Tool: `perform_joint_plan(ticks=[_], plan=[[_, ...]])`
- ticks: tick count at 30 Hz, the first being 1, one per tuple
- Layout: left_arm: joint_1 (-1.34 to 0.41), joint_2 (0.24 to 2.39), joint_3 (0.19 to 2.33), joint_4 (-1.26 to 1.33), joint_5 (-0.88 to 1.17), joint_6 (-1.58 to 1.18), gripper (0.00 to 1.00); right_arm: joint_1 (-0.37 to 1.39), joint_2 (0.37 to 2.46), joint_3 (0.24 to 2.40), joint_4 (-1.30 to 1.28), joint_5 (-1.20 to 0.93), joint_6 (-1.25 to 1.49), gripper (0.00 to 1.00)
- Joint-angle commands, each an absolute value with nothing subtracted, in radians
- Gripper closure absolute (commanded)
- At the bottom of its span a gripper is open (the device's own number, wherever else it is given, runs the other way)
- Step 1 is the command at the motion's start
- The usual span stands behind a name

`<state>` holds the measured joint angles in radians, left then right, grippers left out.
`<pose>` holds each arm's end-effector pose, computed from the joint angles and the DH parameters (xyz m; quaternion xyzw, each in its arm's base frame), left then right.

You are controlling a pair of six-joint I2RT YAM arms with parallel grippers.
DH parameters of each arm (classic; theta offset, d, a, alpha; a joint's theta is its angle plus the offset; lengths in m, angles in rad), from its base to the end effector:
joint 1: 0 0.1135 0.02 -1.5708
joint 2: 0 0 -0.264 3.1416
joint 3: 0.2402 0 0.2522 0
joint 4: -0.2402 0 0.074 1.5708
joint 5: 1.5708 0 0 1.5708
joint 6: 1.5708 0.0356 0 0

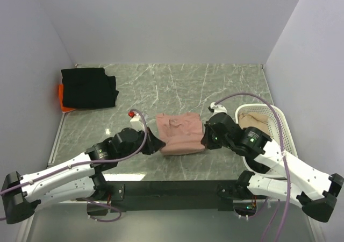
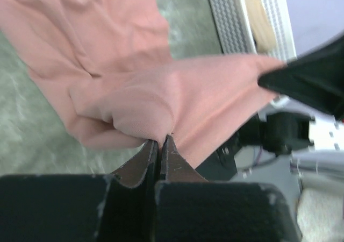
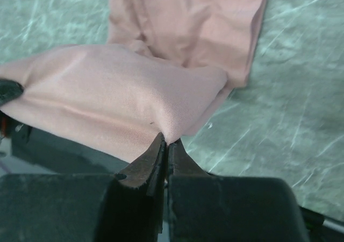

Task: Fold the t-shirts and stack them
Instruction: Fold the tshirt

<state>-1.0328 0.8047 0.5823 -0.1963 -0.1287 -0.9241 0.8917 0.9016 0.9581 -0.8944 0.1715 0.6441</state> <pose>0.1008 -0.1599 0.2638 0.0105 0.8376 -0.4209 0.3482 0.1117 0.1288 0.3132 -0.0844 0.9268 0.1905 0.3123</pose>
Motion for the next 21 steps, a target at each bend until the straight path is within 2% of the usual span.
perform_joint_plan(ticks=[1, 8, 21], plan=[[-0.951, 0.853, 0.612, -0.106, -0.098, -0.879, 1.0, 0.85, 0.936, 1.005, -0.833, 0.236, 0.574, 1.0], [-0.858, 0.908, 0.618, -0.064, -0.034, -0.836, 0.99, 0.726, 0.98, 0.997, -0.743, 0.189, 0.497, 1.0], [-0.695, 1.101, 0.638, 0.048, 0.074, -0.75, 1.0, 0.617, 1.183, 1.037, -0.623, 0.114, 0.393, 1.0]])
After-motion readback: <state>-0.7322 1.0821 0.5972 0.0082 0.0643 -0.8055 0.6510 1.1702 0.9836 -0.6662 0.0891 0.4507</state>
